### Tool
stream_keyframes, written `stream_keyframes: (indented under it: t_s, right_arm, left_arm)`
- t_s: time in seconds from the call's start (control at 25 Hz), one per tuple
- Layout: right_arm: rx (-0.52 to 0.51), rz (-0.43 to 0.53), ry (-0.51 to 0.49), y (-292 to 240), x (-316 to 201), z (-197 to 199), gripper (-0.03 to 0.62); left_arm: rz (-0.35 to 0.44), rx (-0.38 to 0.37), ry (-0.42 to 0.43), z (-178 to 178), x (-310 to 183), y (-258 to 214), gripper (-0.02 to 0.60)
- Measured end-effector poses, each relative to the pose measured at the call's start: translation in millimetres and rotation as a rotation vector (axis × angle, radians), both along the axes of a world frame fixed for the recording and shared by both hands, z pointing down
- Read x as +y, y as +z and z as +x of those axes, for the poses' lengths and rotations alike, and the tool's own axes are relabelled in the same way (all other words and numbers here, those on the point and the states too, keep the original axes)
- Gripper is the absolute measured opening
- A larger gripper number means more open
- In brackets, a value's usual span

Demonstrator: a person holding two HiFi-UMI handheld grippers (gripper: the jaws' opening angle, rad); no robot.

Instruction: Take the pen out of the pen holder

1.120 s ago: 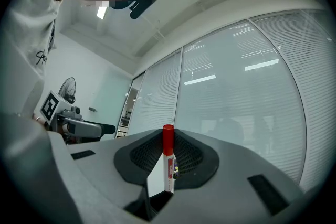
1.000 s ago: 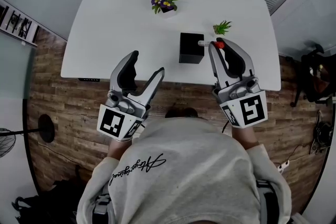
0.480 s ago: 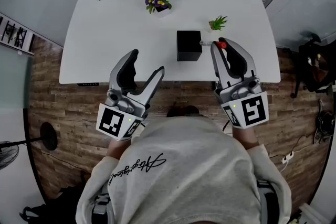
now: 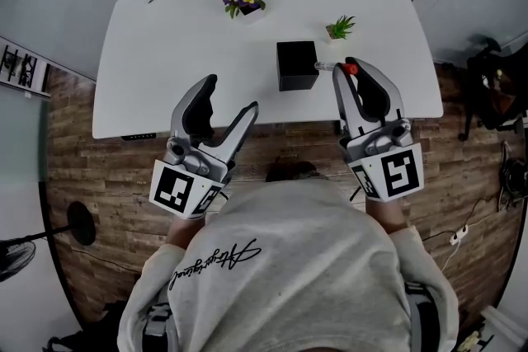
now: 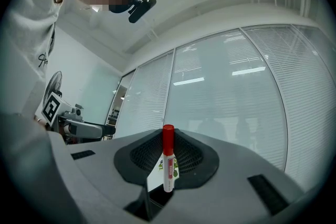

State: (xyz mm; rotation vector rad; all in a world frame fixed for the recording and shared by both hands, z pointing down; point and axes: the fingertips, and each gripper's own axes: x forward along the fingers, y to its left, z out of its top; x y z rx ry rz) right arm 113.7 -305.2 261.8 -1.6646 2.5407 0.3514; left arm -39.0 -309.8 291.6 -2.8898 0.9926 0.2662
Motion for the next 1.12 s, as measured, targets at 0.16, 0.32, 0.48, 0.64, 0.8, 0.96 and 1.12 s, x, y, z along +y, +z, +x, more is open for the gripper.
stream_keyframes:
  t_s: [0.16, 0.32, 0.48, 0.64, 0.8, 0.96, 1.12]
  right_arm:
    - [-0.004, 0.001, 0.014, 1.1, 3.1, -2.4, 0.058]
    - [-0.009, 0.001, 0.025, 2.4, 4.2, -1.7, 0.058]
    - [-0.014, 0.001, 0.031, 3.7, 6.9, -2.2, 0.058]
    - [-0.020, 0.001, 0.033, 4.7, 8.9, -2.8, 0.058]
    - [-0.025, 0.005, 0.037, 2.9, 11.6, -4.9, 0.058]
    - [-0.024, 0.004, 0.037, 3.6, 13.3, -7.2, 0.058]
    - [-0.026, 0.001, 0.039, 4.8, 15.5, -8.7, 0.058]
  left_arm:
    - [0.001, 0.001, 0.012, -1.8, 1.4, 1.0, 0.295]
    - [0.000, 0.001, 0.022, -1.6, 1.0, 1.8, 0.295]
    - [-0.002, 0.002, 0.026, -2.3, 2.9, 2.7, 0.293]
    - [-0.006, 0.006, 0.027, -3.5, 3.4, 3.6, 0.281]
    - [-0.007, 0.003, 0.033, -5.5, 6.3, 3.8, 0.278]
    - [-0.013, 0.010, 0.024, -8.8, 6.0, 5.0, 0.239]
    - [-0.017, 0.011, 0.016, -11.7, 6.0, 6.5, 0.203]
